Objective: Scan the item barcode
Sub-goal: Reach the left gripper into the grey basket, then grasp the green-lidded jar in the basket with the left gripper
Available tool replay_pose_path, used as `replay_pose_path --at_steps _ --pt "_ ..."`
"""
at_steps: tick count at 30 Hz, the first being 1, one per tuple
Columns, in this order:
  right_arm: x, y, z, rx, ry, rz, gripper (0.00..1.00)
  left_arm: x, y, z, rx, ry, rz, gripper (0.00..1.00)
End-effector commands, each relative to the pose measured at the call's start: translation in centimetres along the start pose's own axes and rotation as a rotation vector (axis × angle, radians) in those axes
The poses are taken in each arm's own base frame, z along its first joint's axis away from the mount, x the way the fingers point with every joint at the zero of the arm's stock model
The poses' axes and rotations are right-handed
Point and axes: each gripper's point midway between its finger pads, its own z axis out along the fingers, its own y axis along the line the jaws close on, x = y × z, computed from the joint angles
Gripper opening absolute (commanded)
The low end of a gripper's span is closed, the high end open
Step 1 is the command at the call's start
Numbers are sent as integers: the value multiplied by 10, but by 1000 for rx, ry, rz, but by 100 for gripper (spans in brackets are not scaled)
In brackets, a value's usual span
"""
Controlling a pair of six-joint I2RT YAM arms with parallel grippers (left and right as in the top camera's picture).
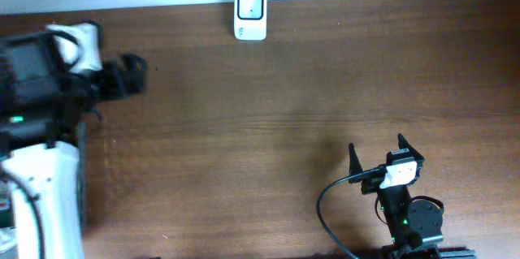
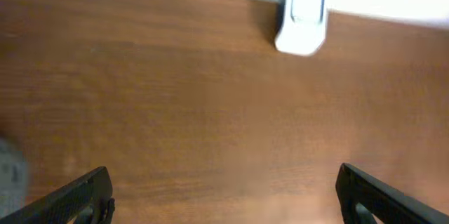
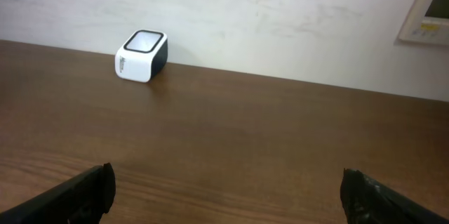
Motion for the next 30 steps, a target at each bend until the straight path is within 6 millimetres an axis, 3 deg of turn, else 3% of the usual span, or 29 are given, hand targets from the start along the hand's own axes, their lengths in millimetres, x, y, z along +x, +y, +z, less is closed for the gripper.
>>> replay_pose_path --at_steps 1,3,5,8,10,12,16,21,26,30 --pt "2 3 0 -12 1 8 98 -77 59 -84 -199 -294 -203 99" --pt "2 3 0 -12 1 8 98 -81 125 -125 -407 -392 -376 99" --pt "2 3 0 -12 1 8 98 -60 174 -135 -527 -362 -480 100" --pt "2 3 0 -12 1 8 98 -19 243 -99 -605 -214 -659 95" --pt "2 3 0 -12 1 8 98 2 267 -67 -598 -114 -713 96" --pt "2 3 0 -12 1 8 98 17 274 -20 -467 -6 -695 96" --pt "2 3 0 -12 1 8 98 59 300 35 -434 161 -670 95" --pt "2 3 0 -12 1 8 98 94 293 105 -265 303 -568 96" --pt "2 3 0 -12 1 8 98 86 274 129 -219 316 -410 97" --pt "2 3 0 -12 1 8 98 100 280 136 -317 387 -372 94"
